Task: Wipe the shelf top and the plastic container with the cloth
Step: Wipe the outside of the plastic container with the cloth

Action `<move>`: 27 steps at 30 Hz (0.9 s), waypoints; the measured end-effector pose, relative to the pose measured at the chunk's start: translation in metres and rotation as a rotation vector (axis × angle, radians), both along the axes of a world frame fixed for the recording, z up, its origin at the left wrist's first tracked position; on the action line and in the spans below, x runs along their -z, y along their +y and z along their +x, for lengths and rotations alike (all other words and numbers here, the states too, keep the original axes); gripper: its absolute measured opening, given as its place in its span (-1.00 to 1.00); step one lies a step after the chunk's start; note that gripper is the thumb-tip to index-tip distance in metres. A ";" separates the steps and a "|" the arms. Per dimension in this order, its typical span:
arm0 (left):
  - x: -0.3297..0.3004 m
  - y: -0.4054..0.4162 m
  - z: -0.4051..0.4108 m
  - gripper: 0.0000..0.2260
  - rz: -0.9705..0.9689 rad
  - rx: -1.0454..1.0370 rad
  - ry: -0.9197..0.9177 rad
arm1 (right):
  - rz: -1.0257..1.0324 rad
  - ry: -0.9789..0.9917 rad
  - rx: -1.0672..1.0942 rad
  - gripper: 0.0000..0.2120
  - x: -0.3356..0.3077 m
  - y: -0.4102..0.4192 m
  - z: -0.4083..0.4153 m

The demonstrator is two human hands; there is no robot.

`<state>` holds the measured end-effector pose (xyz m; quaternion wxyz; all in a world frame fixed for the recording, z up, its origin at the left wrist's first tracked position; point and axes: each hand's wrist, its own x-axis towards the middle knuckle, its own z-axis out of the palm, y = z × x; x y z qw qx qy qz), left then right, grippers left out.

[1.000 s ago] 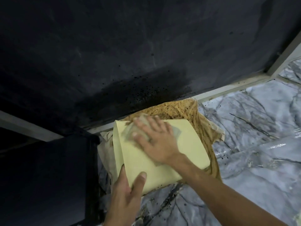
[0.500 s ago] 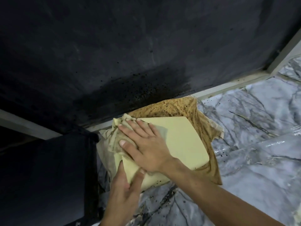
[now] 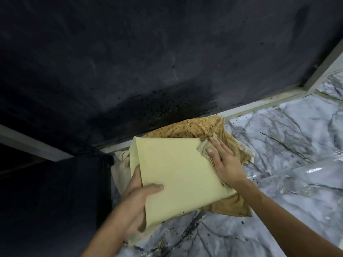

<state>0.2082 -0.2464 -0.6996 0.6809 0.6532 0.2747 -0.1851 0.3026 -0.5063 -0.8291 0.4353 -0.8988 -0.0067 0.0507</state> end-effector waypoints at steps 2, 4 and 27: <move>-0.012 0.010 0.044 -0.62 -0.028 -0.044 0.005 | 0.091 -0.069 -0.006 -0.54 0.004 -0.008 -0.007; -0.018 0.016 0.084 -0.75 -0.020 -0.047 0.054 | 0.158 -0.130 -0.021 -0.59 0.011 -0.015 -0.012; -0.011 -0.017 -0.010 -0.71 0.246 0.018 -0.266 | 0.228 -0.386 -0.128 -0.63 -0.111 0.013 -0.040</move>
